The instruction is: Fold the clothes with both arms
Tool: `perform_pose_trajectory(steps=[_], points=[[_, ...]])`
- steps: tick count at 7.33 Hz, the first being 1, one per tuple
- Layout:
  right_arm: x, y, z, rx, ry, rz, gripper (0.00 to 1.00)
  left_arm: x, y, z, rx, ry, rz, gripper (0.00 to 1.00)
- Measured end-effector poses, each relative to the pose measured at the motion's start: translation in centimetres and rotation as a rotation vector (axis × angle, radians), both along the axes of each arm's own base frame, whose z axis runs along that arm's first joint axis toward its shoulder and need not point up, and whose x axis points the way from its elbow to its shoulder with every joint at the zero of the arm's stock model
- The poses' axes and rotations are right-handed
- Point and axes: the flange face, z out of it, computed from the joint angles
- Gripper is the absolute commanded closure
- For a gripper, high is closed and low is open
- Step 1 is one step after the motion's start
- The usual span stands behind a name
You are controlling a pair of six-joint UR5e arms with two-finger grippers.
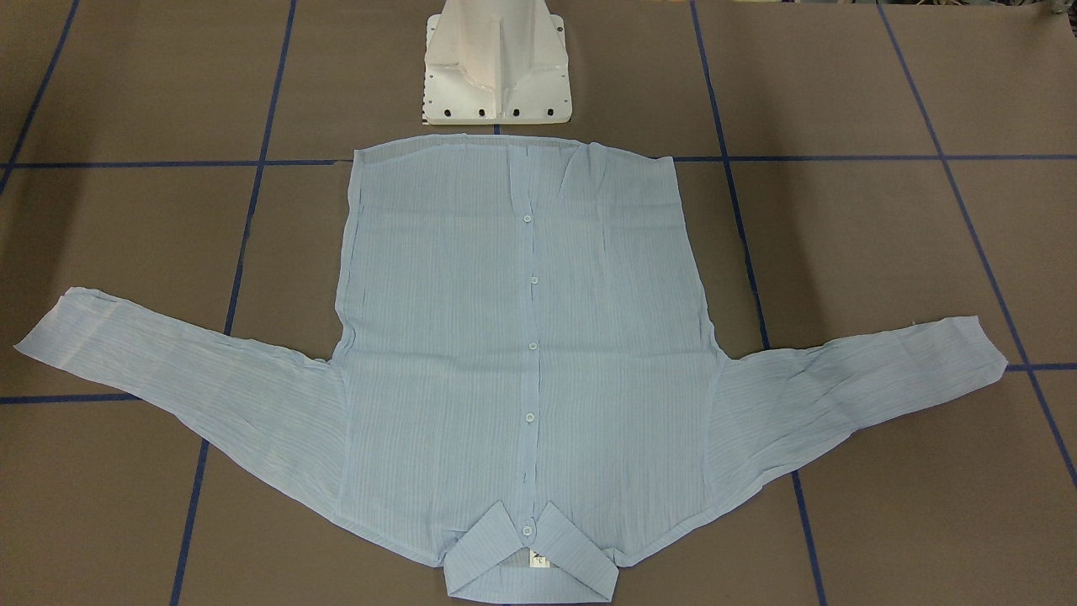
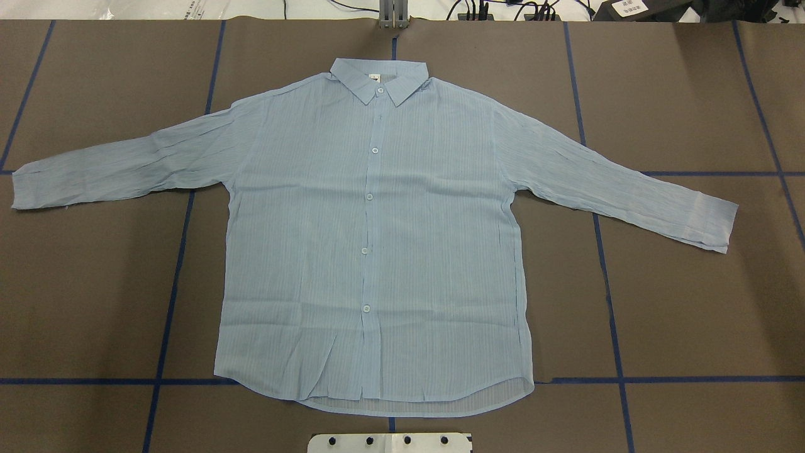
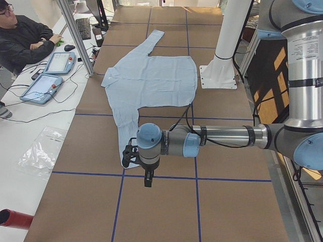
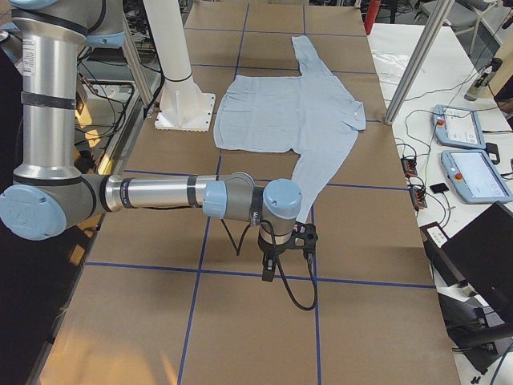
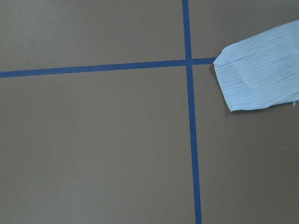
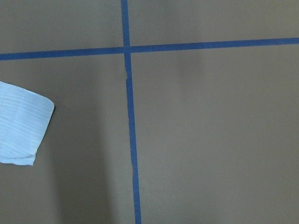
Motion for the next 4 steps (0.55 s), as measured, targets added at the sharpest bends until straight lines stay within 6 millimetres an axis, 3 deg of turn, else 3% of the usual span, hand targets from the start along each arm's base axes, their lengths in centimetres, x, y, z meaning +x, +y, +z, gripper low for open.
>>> perform_pose_trajectory(steps=[4], points=[[-0.27, -0.18, 0.12, -0.004, 0.001, -0.005, 0.0, 0.06, -0.1, -0.09, 0.004, 0.001, 0.001, 0.0]])
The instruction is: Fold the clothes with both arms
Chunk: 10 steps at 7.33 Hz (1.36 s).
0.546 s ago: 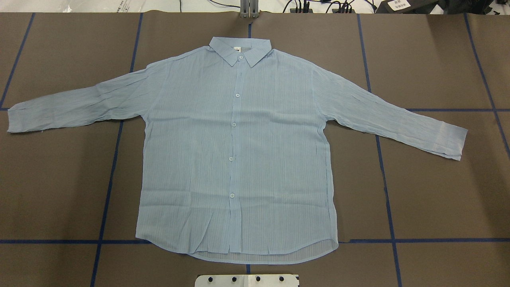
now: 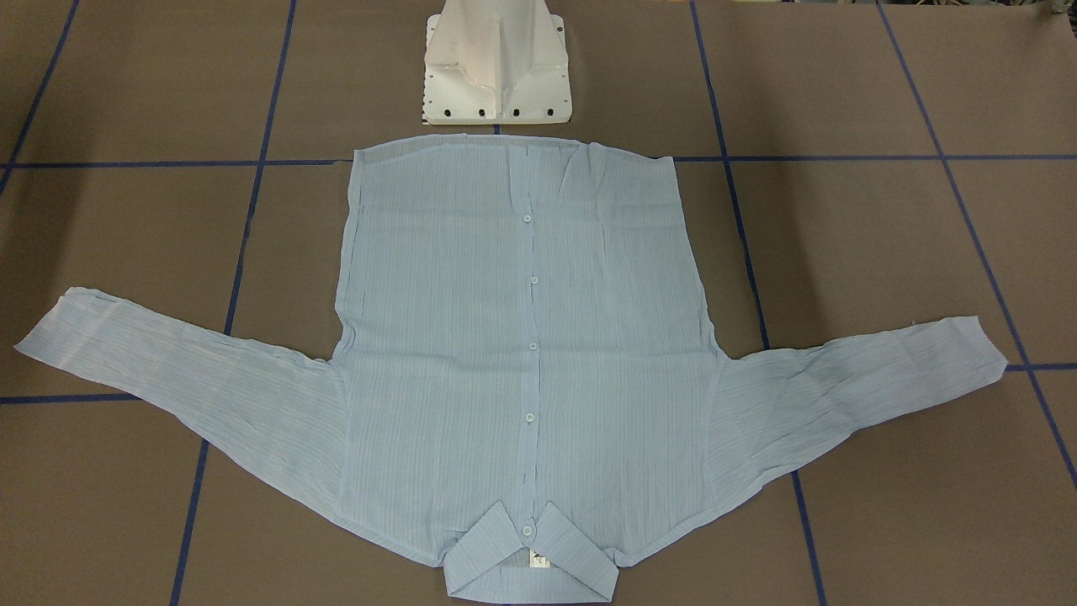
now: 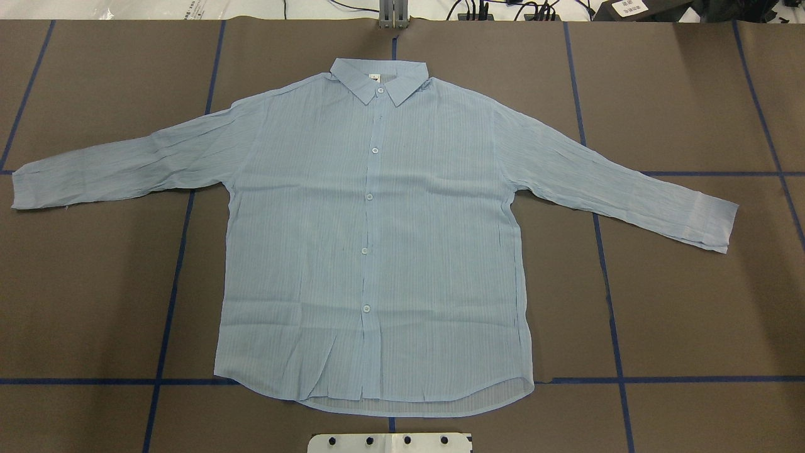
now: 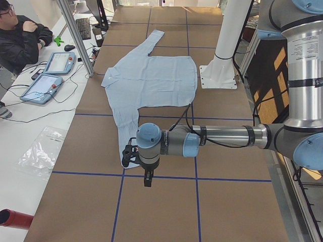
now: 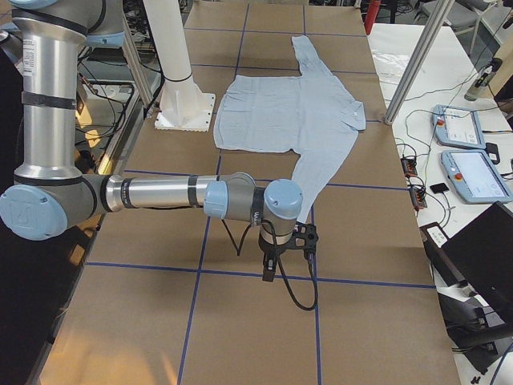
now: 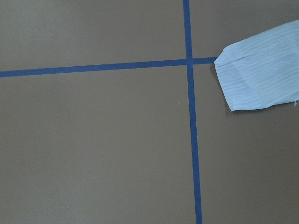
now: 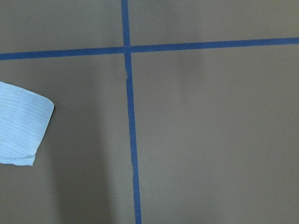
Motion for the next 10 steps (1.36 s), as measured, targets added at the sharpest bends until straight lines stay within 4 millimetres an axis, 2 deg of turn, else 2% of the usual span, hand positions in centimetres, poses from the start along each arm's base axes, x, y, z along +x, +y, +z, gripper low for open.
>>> perform_pose_trajectory(steps=[3, 5, 6, 8, 10], points=[[-0.8, -0.6, -0.1, 0.003, -0.003, -0.016, 0.0, -0.1, -0.7, -0.6, 0.012, 0.001, -0.007, 0.0], [-1.0, -1.5, -0.9, 0.035, -0.009, -0.021, 0.0, -1.5, -1.6, -2.0, 0.053, 0.002, -0.038, 0.0], [-1.3, -2.1, -1.6, 0.076, -0.016, -0.027, 0.0, -2.3, -2.6, -3.3, 0.097, 0.003, -0.057, 0.0], [-3.3, -3.2, -1.6, 0.142, -0.044, -0.064, 0.0, -2.8, -3.7, -5.1, 0.157, 0.009, -0.065, 0.0], [-6.1, -4.2, 0.3, 0.229, -0.087, -0.096, 0.0, -2.8, -4.0, -5.5, 0.18, 0.012, -0.064, 0.0]])
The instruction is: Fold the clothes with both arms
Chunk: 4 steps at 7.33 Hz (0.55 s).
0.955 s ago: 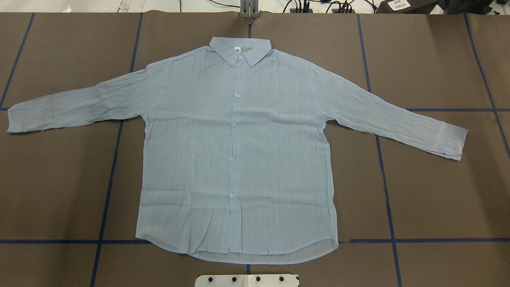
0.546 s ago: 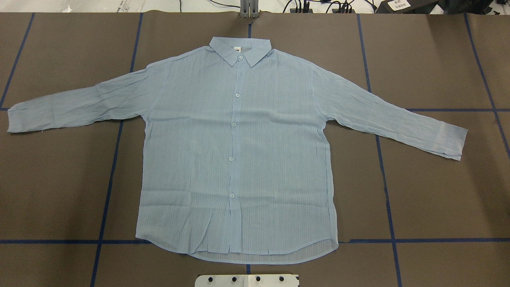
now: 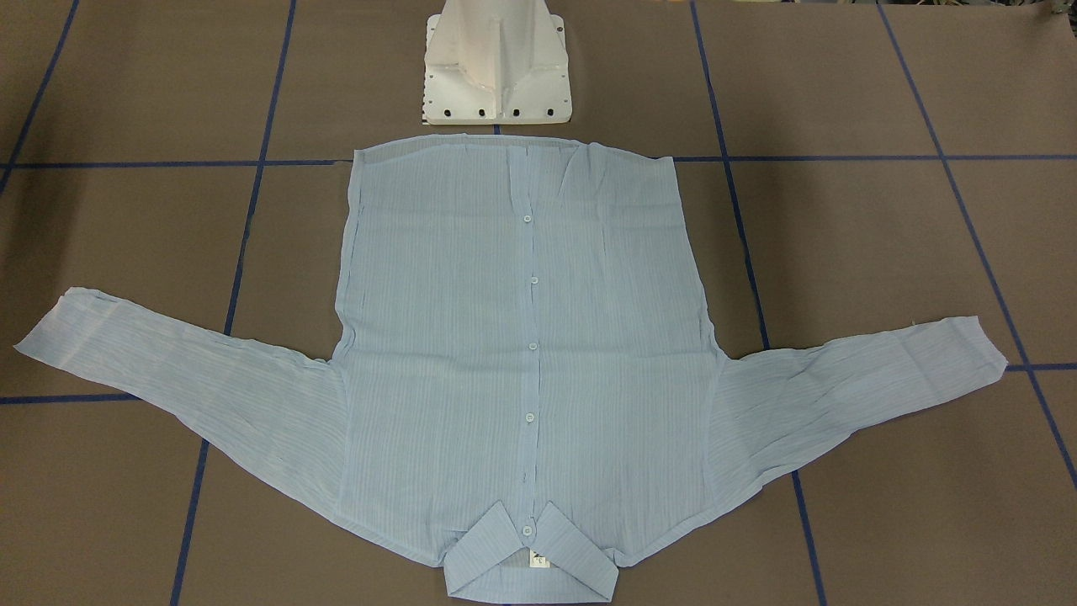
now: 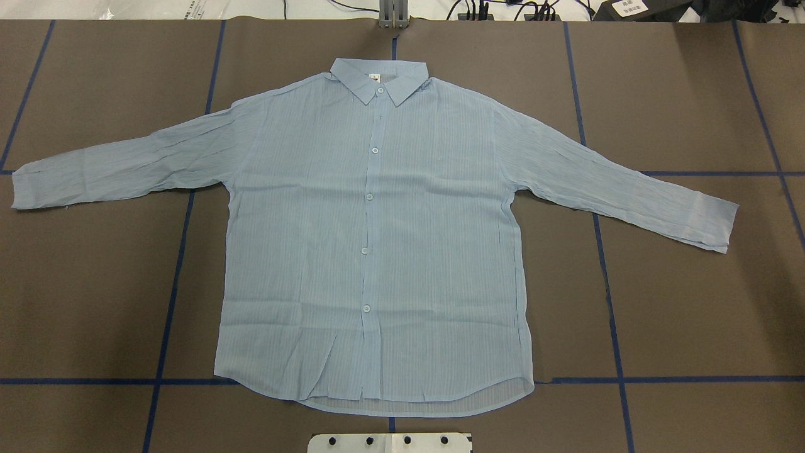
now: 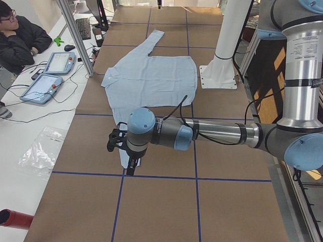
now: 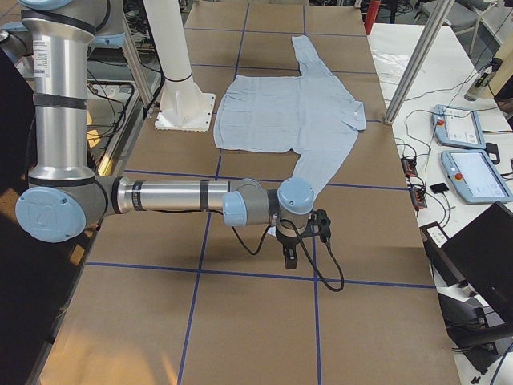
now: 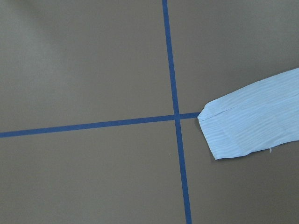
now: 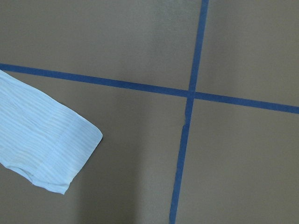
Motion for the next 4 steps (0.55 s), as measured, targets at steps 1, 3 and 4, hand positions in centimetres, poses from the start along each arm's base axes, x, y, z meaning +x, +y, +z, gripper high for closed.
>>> perform_pose_trajectory(steps=[1, 3, 4], points=[[-1.8, -0.3, 0.3, 0.015, -0.011, 0.013, 0.0, 0.0, -0.2, -0.2, 0.017, -0.001, 0.001, 0.0], [-7.2, -0.5, -0.5, 0.024, -0.023, 0.035, 0.0, 0.1, -0.2, -0.5, 0.042, -0.004, 0.006, 0.0], [-9.9, -0.3, -0.8, 0.038, -0.01, 0.033, 0.0, 0.1, -0.2, -0.6, 0.052, -0.006, 0.008, 0.0]])
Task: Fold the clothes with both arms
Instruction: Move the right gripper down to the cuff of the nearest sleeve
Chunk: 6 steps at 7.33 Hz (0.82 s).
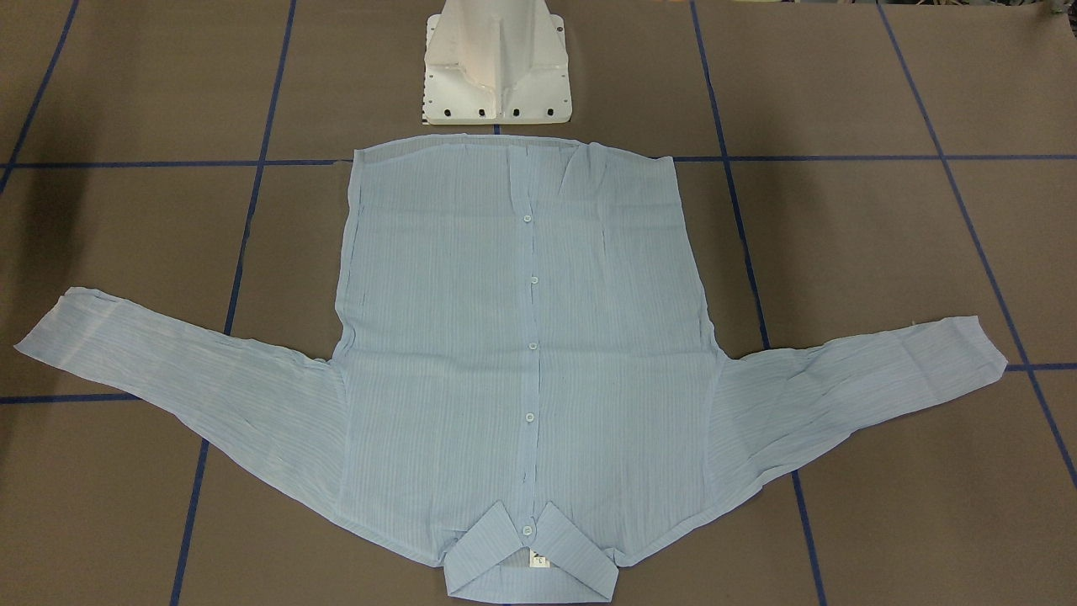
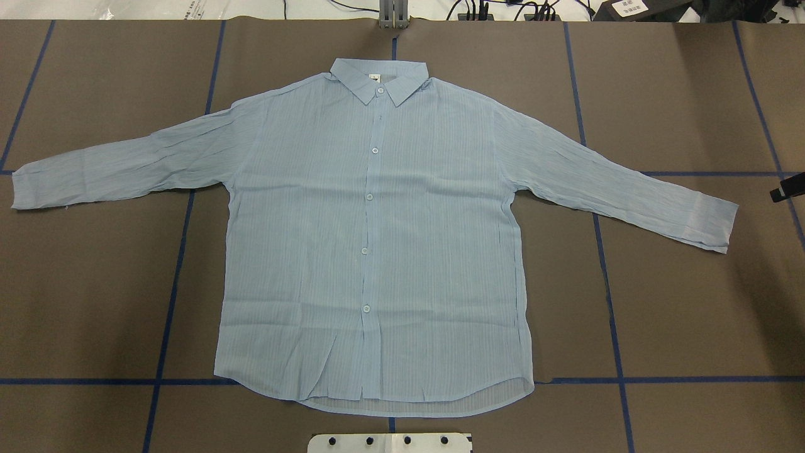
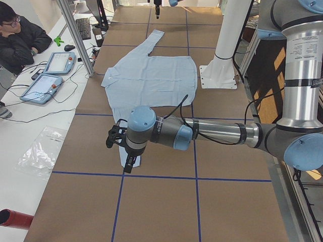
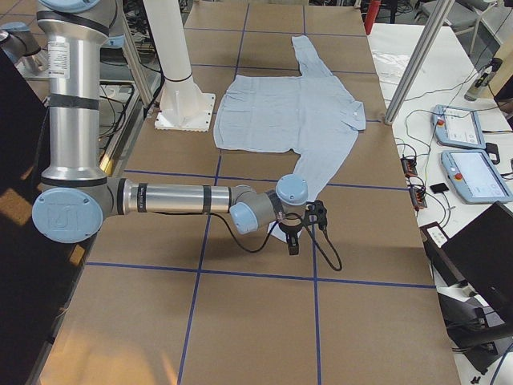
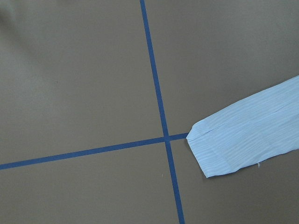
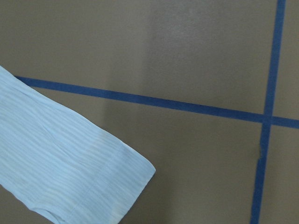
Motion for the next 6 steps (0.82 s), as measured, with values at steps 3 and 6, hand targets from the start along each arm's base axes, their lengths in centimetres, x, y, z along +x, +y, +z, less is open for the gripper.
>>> perform_pose_trajectory(steps=[3, 6], points=[[-5.3, 0.5, -0.6, 0.003, 0.023, -0.015, 0.01, 0.0, 0.0, -0.1, 0.029, -0.003, 0.001, 0.0], [-9.2, 1.5, -0.4, -0.066, 0.03, -0.016, 0.07, 0.0, 0.1, -0.2, 0.04, -0.004, -0.001, 0.0]])
